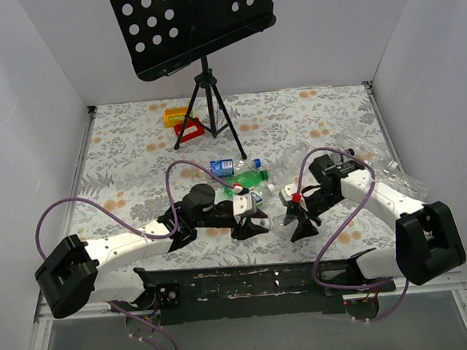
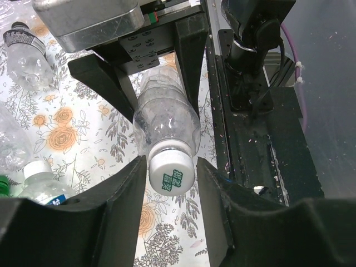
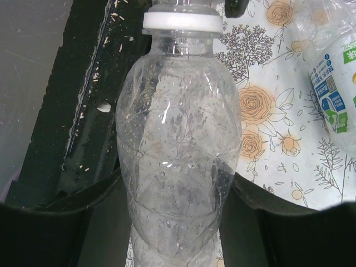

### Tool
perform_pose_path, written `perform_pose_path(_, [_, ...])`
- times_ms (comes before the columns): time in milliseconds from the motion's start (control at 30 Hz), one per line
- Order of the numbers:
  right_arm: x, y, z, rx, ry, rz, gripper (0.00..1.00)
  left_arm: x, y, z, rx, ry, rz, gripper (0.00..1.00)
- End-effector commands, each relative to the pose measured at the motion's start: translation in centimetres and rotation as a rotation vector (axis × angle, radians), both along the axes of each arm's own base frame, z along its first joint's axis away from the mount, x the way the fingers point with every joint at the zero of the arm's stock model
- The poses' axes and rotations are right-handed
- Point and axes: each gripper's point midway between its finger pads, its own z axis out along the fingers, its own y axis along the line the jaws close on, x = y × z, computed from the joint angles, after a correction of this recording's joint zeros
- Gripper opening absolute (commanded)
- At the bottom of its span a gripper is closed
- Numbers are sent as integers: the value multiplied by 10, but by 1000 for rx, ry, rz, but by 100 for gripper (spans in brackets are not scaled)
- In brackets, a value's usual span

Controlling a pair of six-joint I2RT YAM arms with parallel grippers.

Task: Unscrew the bottle caps
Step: Unscrew the bottle cap from the plastic bottle.

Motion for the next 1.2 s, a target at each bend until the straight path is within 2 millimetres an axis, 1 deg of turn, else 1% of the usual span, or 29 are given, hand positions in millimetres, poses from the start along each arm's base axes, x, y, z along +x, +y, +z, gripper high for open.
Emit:
perform_pose_path(0, [3, 4, 6, 18, -3, 7, 5, 1, 1, 12, -31, -17, 3, 39])
perform_pose_path(100, [3, 4, 6, 19, -4, 6, 5, 1, 2, 12, -27, -12, 5, 36])
perform_pose_path(200, [3, 4, 6, 16, -2, 5, 5, 2, 2, 10, -19, 4, 10, 27])
perform_pose_path(267, [3, 4, 5, 15, 0, 7, 5, 2, 2, 11, -22, 27, 19, 19])
perform_pose_path(367, [3, 4, 5, 13, 2, 4, 5, 6, 1, 15, -28, 114, 58, 0])
perform_pose_path(433, [3, 4, 5, 11, -1, 3, 5, 12, 0, 19, -25, 216, 119, 0])
perform_pose_path(467, [4, 4, 4, 9, 0, 1, 5, 17, -1, 21, -24, 322, 189, 0])
perform_pose_path(533, [5, 4, 4, 7, -5, -1, 5, 36, 0, 22, -18, 477, 358, 0])
perform_pose_path(567, [5, 3, 3, 4, -1, -3, 5, 37, 0, 23, -20, 567, 407, 0])
perform_pose_path(600, [5, 3, 3, 1, 0, -5, 5, 49, 4, 28, -52, 654, 517, 0])
perform_pose_path(633, [6, 3, 2, -2, 0, -7, 5, 55, 8, 30, -77, 764, 610, 0])
perform_pose_path(700, [7, 3, 1, -9, 1, -10, 5, 55, 10, 37, -118, 935, 681, 0])
perform_pose_path(733, [7, 2, -1, -14, 4, -11, 5, 55, 10, 40, -128, 993, 694, 0])
perform_pose_path(800, [7, 2, -1, -17, 7, -13, 5, 51, 7, 41, -129, 1078, 702, 0])
perform_pose_path(833, [7, 2, -2, -18, 9, -13, 5, 50, 4, 42, -129, 1092, 695, 0])
perform_pose_path(933, [7, 3, -3, -22, 19, -12, 5, 51, -1, 35, -102, 1075, 699, 0])
perform_pose_path(1000, [7, 2, -4, -27, 26, -13, 5, 53, -2, 34, -100, 1040, 695, 0])
perform_pose_path(1033, [7, 2, -5, -28, 27, -13, 5, 54, -2, 36, -102, 1017, 686, 11])
perform_pose_path(1067, [7, 2, -5, -28, 29, -15, 5, 55, -3, 39, -114, 989, 672, 30])
perform_pose_path(1167, [7, 2, -5, -27, 31, -15, 5, 56, -1, 46, -129, 922, 649, 64])
